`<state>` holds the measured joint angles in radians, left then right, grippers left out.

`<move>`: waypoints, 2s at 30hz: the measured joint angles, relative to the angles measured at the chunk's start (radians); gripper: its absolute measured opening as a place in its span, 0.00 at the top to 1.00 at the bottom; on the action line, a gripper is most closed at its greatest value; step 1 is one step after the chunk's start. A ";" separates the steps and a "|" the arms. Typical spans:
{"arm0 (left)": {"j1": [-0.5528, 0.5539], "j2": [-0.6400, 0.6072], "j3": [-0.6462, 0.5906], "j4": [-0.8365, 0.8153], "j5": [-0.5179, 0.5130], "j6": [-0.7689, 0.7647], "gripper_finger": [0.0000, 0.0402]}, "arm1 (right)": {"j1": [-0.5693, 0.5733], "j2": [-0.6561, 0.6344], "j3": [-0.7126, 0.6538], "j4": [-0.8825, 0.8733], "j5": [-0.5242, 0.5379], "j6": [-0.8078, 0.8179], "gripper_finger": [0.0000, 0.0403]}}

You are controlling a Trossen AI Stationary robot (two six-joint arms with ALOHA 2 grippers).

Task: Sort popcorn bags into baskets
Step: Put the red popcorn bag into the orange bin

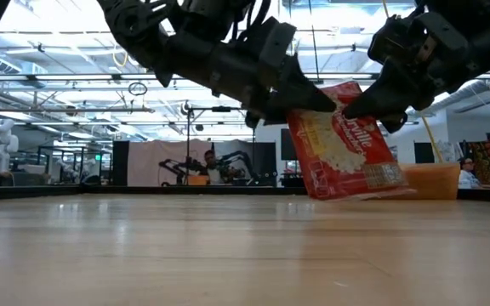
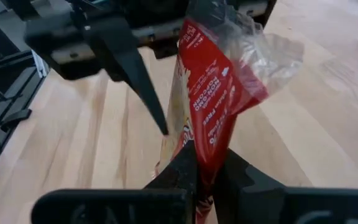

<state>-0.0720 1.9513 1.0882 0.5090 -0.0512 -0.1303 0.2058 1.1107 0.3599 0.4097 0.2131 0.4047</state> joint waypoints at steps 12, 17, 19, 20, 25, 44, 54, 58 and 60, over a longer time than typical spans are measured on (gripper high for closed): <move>0.089 -0.063 -0.005 -0.037 0.223 0.067 0.93 | 0.003 -0.065 -0.003 -0.006 -0.004 -0.053 0.77; 0.162 -0.112 -0.075 -0.036 0.305 0.049 0.96 | 0.005 -0.087 -0.067 0.016 0.014 -0.033 0.65; 0.183 -0.138 -0.135 0.011 0.310 0.013 0.95 | 0.007 -0.080 -0.110 0.081 0.038 -0.011 0.62; 0.190 -0.142 -0.160 0.085 0.301 -0.004 0.94 | 0.006 -0.080 -0.140 0.117 0.046 -0.003 0.60; 0.219 -0.166 -0.298 0.381 0.282 -0.086 0.95 | 0.005 -0.048 -0.237 0.321 0.053 -0.015 0.58; 0.206 -0.165 -0.327 0.623 0.268 -0.081 0.94 | -0.022 0.141 -0.217 0.783 0.152 -0.192 0.60; 0.201 -0.165 -0.327 0.654 0.287 -0.063 0.95 | -0.050 0.289 -0.071 0.766 0.153 -0.240 0.86; 0.202 -0.165 -0.327 0.659 0.277 -0.054 0.87 | -0.049 0.284 -0.072 0.761 0.157 -0.217 0.97; 0.203 -0.166 -0.325 0.667 0.271 -0.015 0.79 | -0.049 0.265 -0.073 0.747 0.184 -0.191 0.96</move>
<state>0.1307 1.7853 0.7628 1.1758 0.2203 -0.1456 0.1570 1.3759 0.2867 1.1568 0.3975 0.2137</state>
